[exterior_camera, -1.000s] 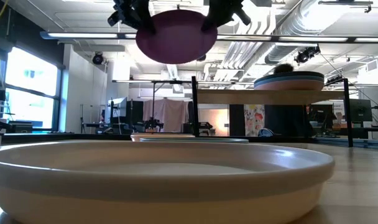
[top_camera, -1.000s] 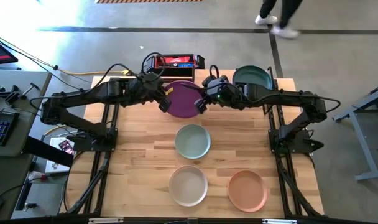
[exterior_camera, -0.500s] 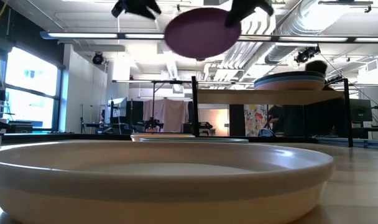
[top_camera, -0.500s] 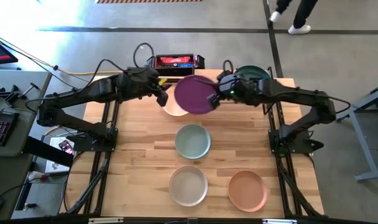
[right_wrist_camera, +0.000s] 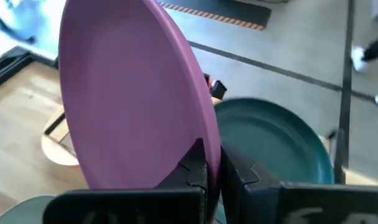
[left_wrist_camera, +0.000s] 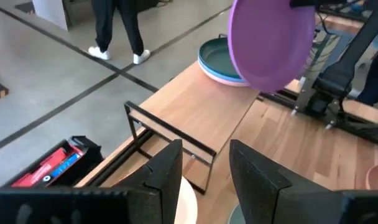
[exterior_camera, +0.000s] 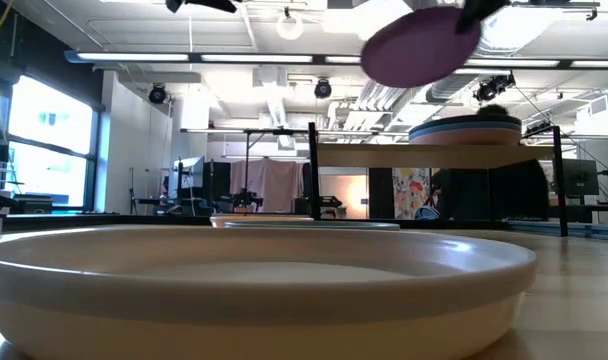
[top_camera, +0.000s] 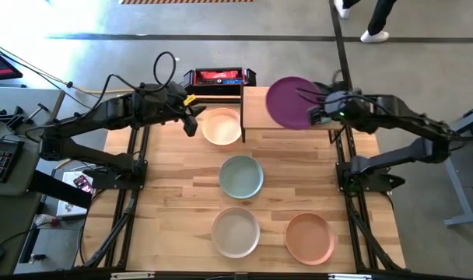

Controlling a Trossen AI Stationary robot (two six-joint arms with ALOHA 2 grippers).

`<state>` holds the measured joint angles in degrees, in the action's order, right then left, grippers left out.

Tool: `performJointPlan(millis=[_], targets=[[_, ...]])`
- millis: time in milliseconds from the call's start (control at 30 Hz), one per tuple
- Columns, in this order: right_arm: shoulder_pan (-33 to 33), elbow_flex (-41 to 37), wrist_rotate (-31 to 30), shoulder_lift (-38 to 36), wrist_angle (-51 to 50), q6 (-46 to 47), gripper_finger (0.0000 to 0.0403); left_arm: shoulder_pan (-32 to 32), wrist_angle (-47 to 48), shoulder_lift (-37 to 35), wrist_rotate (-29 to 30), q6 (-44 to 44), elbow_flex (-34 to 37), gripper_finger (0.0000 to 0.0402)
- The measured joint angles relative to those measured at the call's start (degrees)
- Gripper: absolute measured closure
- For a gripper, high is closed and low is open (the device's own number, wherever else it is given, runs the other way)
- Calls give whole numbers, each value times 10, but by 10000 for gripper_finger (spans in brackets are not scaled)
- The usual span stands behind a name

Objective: Place and stack plates onto a shelf
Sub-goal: Stack the violet plate on top of the green plate on the shelf

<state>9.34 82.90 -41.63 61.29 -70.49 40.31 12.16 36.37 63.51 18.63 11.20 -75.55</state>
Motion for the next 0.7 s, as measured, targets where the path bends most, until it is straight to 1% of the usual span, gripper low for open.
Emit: performJointPlan(millis=[200,333,433,533,633,700], targets=[[-1,-113,-2,-98,36,102,403,3,0,-9,1,-35,0,282],[9,-174,-6,-152,50,183,403,3,0,-10,9,-73,0,282],[21,-210,-19,-192,50,272,403,3,-1,-9,30,-120,0,282],[30,-238,-37,-229,52,353,403,3,-3,-7,64,-168,0,282],[38,-261,-54,-256,53,425,403,6,-4,-7,99,-211,0,282],[42,-277,-60,-266,54,471,403,11,-4,-7,106,-232,0,282]])
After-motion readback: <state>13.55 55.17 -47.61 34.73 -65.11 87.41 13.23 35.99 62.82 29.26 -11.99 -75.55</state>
